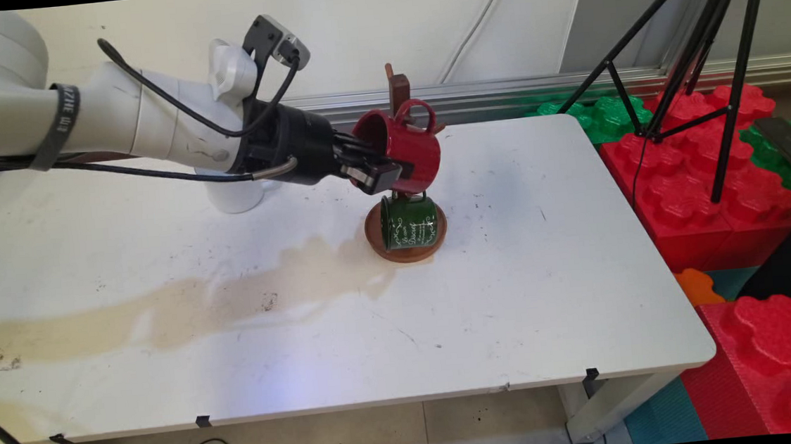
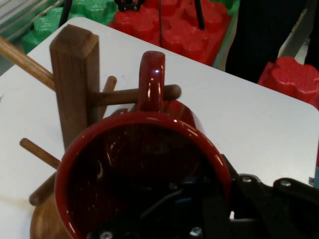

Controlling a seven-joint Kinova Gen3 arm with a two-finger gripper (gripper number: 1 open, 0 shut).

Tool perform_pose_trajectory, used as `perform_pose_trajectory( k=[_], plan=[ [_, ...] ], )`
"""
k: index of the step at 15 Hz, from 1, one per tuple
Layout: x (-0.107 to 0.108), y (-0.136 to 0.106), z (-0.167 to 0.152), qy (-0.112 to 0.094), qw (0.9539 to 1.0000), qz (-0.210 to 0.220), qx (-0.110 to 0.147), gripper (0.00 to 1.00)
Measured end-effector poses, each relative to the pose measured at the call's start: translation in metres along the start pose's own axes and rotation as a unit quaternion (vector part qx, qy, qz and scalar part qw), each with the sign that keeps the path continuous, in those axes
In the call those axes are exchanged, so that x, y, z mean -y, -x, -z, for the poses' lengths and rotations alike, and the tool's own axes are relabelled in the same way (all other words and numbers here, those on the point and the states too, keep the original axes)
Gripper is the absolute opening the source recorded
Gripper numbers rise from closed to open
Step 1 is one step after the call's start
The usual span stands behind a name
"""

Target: Place the picked object on the table

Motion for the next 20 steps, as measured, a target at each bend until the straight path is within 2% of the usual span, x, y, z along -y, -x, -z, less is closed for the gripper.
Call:
perform_pose_trajectory(
  k=[7,14,16,20],
  plan=[
    [-0.016,-0.001,0.010,0.011,0.9999,-0.005,-0.002,0.00],
    [-0.031,0.007,0.026,0.025,0.9993,-0.026,0.008,0.00],
    [-0.034,0.010,0.036,0.024,0.9990,-0.035,0.015,0.00],
    [-0.032,0.015,0.057,0.009,0.9978,-0.055,0.034,0.00]
  ],
)
